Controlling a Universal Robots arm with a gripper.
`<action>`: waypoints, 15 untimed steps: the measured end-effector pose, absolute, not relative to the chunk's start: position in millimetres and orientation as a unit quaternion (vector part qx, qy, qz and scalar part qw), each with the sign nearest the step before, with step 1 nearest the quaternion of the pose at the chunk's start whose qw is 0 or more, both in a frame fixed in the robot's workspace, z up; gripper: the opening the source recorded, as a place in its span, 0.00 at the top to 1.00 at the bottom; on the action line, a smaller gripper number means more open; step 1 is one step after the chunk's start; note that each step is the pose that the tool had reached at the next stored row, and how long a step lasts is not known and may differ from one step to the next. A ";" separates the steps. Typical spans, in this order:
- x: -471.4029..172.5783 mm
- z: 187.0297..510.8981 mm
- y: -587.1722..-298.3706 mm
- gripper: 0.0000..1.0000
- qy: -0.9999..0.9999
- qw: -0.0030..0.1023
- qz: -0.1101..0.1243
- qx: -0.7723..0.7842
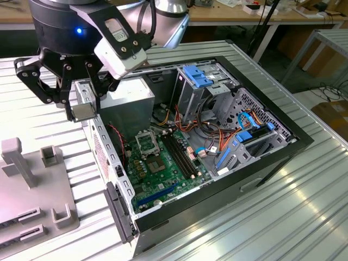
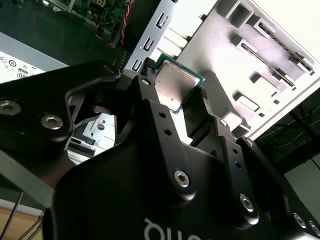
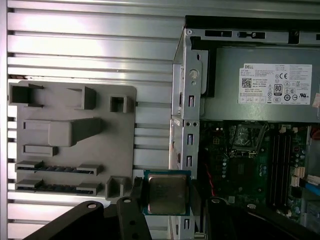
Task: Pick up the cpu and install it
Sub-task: 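Pick up the cpu and move it towards the insertion slot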
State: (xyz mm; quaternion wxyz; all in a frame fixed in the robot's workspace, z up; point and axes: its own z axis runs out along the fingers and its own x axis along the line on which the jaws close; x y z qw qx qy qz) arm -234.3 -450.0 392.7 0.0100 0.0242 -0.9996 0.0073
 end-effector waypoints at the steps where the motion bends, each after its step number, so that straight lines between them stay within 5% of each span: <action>1: -232.5 392.7 -450.0 0.53 -1.000 0.010 0.007 0.024; 15: -215.6 392.6 -450.0 0.53 -1.000 0.010 0.008 0.024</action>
